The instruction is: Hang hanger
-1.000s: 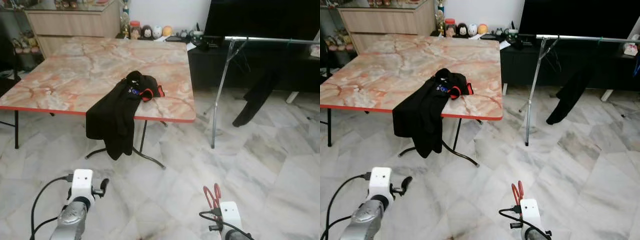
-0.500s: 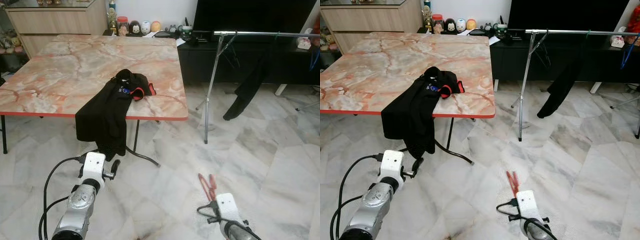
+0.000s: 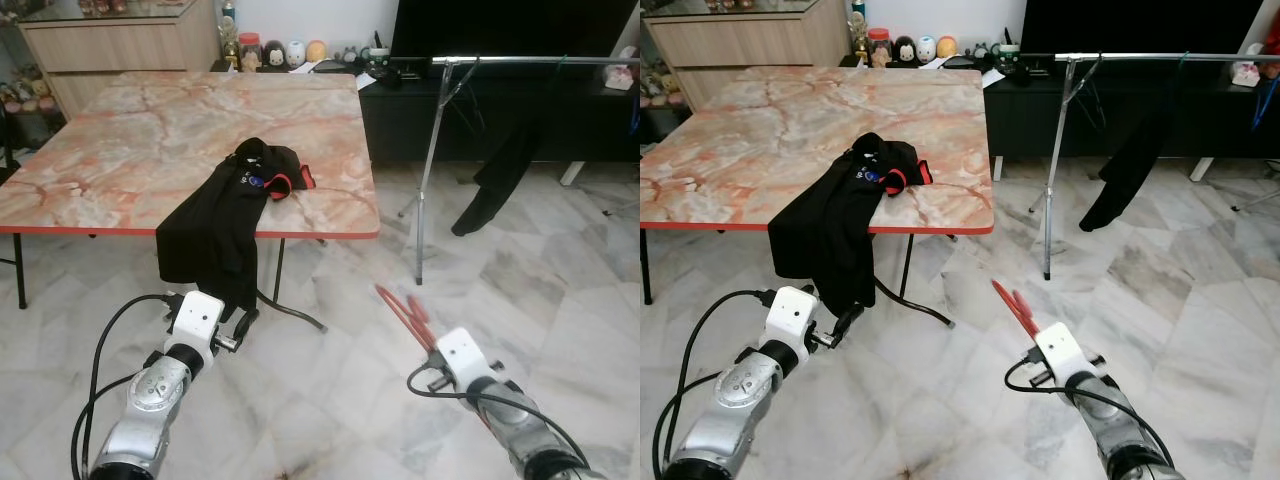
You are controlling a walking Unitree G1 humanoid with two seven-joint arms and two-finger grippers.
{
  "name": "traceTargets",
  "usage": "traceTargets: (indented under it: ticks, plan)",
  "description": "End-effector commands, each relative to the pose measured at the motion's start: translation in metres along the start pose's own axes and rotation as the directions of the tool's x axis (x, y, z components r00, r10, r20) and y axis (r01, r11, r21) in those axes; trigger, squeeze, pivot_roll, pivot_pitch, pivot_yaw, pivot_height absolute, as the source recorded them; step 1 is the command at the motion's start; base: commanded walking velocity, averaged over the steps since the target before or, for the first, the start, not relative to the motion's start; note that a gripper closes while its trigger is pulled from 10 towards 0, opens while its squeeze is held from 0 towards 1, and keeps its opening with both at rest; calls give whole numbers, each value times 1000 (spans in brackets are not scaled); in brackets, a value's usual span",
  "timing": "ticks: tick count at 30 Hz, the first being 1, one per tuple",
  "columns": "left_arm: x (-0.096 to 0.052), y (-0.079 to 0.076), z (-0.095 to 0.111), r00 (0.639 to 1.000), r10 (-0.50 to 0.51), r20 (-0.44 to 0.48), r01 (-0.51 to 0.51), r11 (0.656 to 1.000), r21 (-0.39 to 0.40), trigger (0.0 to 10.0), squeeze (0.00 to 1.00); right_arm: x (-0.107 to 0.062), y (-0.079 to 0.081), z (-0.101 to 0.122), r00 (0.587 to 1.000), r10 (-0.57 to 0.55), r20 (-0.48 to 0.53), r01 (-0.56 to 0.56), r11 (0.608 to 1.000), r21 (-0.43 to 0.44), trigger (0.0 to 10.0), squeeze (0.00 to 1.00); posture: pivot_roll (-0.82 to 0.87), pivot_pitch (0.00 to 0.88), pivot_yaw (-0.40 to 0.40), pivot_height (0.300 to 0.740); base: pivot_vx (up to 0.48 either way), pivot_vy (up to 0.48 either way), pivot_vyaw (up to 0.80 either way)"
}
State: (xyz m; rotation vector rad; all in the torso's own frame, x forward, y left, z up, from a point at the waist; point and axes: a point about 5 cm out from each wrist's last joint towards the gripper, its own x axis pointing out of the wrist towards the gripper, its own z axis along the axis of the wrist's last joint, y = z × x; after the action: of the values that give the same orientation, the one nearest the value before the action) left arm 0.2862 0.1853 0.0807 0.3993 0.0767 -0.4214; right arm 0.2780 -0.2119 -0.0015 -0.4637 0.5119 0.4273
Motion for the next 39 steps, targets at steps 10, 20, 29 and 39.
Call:
traceTargets:
  ticks: [10,20,29,39]
  plan:
    - [2,-14,18,950,-313,16,306,937,171,10000,0,-7,-12,39,910,403,100,-384,907,-172,10000,0,44,0,-60,740,0,0,0]
    - [-10,-33,43,791,-610,39,602,788,127,10000,0,-32,-17,68,699,707,109,-665,698,-264,10000,0,33,0,-79,740,0,0,0]
    - [-12,-49,72,656,-749,91,748,662,55,10000,0,-45,-3,80,569,816,102,-770,572,-282,10000,0,39,0,-93,740,0,0,0]
    - [-10,-52,67,635,-772,30,771,636,23,10000,0,-44,3,83,563,820,103,-774,567,-281,10000,0,36,0,-89,740,0,0,0]
